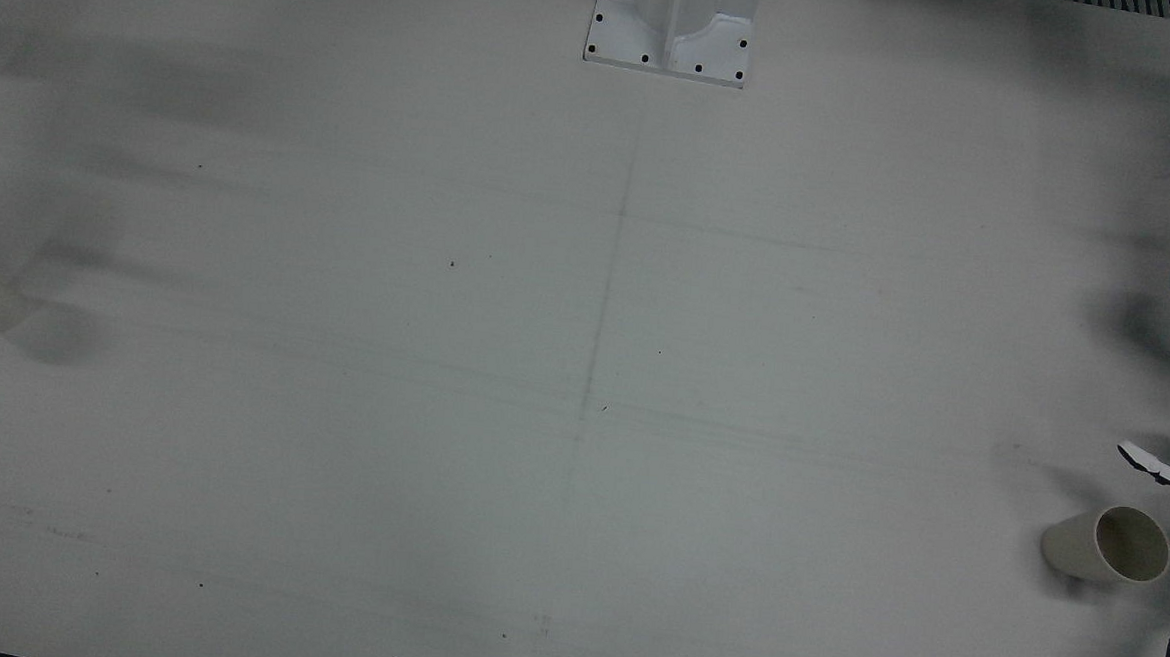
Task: Pour water
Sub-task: 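Move the left hand toward the white paper cup nearest it, then close the left hand's fingers around the paper cup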
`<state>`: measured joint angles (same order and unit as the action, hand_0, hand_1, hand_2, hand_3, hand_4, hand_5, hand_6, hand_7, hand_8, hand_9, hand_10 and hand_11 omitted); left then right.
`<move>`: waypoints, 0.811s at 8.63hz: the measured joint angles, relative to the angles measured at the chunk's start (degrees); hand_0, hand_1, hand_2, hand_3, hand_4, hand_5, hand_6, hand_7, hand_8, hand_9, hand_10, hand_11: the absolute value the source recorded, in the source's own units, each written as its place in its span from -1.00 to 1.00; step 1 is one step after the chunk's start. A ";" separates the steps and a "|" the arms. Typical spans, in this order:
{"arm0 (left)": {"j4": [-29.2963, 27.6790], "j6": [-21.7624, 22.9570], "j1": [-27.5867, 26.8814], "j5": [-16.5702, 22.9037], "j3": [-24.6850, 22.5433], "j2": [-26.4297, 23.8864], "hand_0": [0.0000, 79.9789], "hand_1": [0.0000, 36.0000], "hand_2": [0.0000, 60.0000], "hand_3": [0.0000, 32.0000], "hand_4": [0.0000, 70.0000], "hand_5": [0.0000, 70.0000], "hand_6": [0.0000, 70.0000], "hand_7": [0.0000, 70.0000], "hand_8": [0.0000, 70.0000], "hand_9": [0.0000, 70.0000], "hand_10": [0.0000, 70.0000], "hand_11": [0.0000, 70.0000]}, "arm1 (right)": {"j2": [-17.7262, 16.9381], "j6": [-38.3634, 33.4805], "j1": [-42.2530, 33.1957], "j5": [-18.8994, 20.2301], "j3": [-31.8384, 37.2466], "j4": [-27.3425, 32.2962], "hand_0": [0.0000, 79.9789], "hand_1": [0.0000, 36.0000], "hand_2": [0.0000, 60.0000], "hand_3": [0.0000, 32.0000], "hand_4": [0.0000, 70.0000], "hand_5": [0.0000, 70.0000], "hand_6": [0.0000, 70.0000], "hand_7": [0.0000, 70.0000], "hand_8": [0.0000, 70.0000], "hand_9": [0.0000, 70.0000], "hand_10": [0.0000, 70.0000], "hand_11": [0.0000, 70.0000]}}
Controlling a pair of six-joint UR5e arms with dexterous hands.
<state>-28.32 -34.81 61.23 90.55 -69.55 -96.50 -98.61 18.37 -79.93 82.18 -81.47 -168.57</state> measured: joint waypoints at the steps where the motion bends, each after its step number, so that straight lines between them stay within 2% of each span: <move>1: 0.03 -0.13 -0.37 -0.82 0.23 -0.23 0.49 -0.29 -1.00 -1.00 -0.81 -1.00 -1.00 -0.99 -1.00 -1.00 -1.00 -1.00 | 0.00 0.00 0.02 0.00 0.00 0.00 0.12 -0.79 -0.95 -1.00 -0.26 -0.53 -0.14 0.05 -0.16 0.19 -0.70 -0.55; 4: 0.03 -0.74 -4.25 -3.53 1.12 -0.90 0.49 -0.30 -1.00 -1.00 -0.79 -1.00 -1.00 -0.99 -1.00 -1.00 -1.00 -1.00 | 0.00 0.00 -0.04 0.00 0.00 0.00 0.13 -0.80 -0.98 -1.00 -0.29 -0.54 -0.17 0.03 -0.18 0.17 -0.70 -0.56; 7: 0.29 -0.79 -5.26 -4.57 1.33 -1.70 0.48 -0.32 -1.00 -1.00 -0.73 -1.00 -1.00 -0.97 -1.00 -1.00 -1.00 -1.00 | 0.00 0.00 -0.05 0.00 0.06 0.00 0.12 -0.80 -1.00 -1.00 -0.32 -0.56 -0.18 0.02 -0.19 0.17 -0.69 -0.55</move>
<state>-28.03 -35.60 55.97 85.98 -68.22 -98.21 -98.61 18.37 -79.98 82.18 -81.42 -168.57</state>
